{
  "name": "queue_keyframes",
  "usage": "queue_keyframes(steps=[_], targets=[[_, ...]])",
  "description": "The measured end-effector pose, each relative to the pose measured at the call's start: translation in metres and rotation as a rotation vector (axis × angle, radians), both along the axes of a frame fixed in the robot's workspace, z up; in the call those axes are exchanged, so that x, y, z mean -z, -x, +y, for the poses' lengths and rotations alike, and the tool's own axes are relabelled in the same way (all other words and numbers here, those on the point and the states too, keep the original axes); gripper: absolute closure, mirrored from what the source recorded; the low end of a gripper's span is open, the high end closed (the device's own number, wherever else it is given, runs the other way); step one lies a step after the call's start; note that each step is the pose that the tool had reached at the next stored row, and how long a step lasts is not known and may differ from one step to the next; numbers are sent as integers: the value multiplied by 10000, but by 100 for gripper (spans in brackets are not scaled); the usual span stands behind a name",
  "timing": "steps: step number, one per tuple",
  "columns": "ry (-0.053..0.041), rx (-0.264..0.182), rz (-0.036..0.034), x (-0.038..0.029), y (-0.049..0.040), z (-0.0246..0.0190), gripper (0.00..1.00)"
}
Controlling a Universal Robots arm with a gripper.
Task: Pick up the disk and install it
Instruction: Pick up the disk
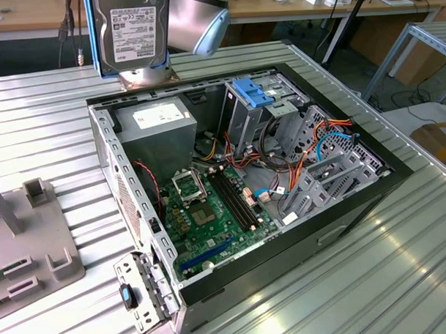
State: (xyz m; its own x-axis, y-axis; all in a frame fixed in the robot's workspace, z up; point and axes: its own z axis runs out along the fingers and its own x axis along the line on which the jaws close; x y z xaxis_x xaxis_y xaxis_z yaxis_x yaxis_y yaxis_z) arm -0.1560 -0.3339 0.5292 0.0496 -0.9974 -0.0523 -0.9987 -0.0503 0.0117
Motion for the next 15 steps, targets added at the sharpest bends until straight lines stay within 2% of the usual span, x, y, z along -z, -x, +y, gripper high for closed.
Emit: queue_keyframes(steps=[6, 11, 13, 15], targets=[[0, 0, 1, 0, -144, 7, 64], [0, -5, 0, 0, -322, 11, 64], [0, -13, 0, 0, -367, 11, 64], [0, -29, 0, 0, -459, 13, 64]])
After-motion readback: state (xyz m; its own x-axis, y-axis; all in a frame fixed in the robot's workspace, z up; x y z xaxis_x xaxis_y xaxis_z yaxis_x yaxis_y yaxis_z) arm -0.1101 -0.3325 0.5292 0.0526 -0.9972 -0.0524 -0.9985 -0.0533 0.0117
